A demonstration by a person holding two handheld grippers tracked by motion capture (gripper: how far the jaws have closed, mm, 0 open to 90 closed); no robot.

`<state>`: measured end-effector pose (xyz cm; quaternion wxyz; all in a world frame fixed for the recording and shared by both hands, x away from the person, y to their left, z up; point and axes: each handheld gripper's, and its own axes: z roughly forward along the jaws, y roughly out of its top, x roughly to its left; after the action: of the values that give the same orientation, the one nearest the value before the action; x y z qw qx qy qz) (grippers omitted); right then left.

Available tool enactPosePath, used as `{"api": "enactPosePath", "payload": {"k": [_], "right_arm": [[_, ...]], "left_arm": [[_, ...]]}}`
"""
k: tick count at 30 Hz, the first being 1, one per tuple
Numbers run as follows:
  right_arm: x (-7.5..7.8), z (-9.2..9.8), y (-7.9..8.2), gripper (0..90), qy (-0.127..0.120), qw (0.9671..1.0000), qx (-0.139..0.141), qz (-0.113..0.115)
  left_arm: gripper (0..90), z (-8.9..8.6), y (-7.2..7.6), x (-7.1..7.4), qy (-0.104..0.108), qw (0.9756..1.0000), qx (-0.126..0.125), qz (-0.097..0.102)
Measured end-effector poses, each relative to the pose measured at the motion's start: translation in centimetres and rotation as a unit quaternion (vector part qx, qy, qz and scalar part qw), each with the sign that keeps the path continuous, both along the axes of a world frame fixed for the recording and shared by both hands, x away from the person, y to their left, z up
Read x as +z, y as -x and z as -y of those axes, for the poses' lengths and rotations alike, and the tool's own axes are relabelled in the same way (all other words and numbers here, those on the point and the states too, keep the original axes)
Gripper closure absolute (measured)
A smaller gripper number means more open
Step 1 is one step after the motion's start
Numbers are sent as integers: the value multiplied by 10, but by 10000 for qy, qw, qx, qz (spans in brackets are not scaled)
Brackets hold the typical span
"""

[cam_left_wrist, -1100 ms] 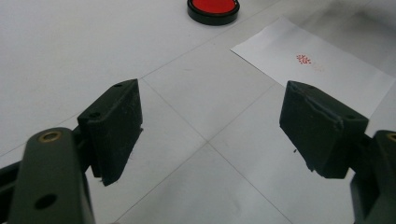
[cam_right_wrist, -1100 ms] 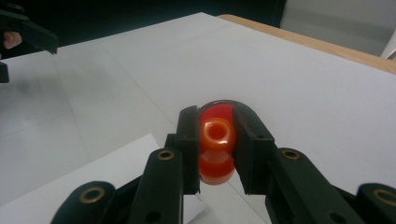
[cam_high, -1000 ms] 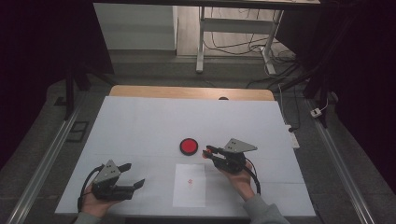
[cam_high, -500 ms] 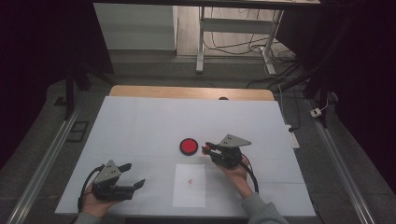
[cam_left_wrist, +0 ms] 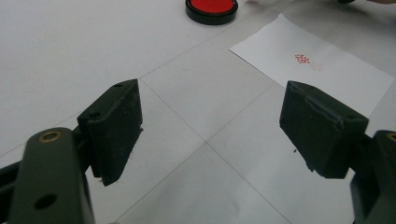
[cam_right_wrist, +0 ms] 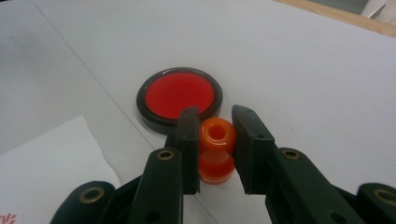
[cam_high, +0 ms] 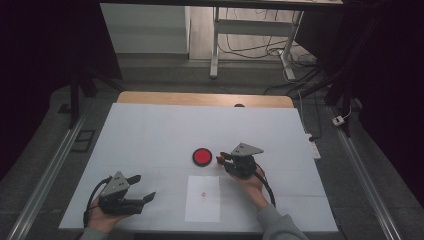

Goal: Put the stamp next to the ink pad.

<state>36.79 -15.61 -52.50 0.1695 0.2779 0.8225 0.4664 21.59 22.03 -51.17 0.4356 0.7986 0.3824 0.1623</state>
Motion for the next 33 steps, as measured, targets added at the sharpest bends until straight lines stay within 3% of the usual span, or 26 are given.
{"api": "enactPosePath", "payload": {"k": [13, 25, 29, 33], "right_arm": [[-7, -4, -4, 717, 322, 9994, -84, 18], [-7, -4, -4, 713, 285, 9995, -88, -34], [-6, -2, -4, 563, 200, 9998, -90, 16], [2, 3, -2, 507, -83, 9998, -141, 73]], "left_arm": [[216, 0, 0, 0, -16, 10000, -13, -16], [215, 0, 0, 0, -22, 10000, -6, -16], [215, 0, -1, 0, -19, 10000, -4, -11], [215, 0, -2, 0, -26, 10000, 1, -24]]}}
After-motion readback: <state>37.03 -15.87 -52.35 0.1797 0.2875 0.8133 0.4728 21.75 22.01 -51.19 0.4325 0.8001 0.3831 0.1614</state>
